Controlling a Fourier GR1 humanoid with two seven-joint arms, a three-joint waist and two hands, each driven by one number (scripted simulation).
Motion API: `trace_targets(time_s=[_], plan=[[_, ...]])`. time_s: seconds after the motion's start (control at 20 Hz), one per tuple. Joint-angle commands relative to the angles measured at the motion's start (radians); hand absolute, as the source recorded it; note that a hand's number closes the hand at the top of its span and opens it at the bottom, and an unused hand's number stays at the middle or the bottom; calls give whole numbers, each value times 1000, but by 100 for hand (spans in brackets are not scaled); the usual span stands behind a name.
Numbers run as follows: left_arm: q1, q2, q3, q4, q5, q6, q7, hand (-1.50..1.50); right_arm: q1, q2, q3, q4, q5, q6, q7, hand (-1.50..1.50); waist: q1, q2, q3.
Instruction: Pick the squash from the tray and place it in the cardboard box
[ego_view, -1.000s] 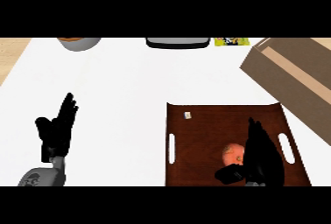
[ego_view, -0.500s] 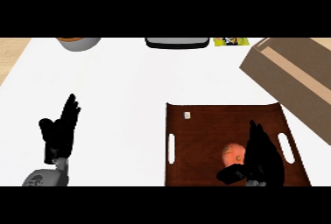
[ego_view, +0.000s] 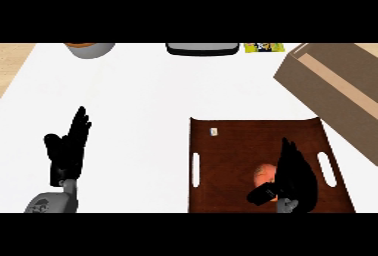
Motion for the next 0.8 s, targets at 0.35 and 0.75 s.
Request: trace_targets(time_s=[0.35,0.75], plan=[[-24,-13,31,4,-21,-24,24,0,-17,6,-37,94,-10,-61,32,-150,-2,0,0],[37,-24,28,-41,-35,-48,15,0,38,-3,32,133,136,-182,-107,150,-1,-1,0]])
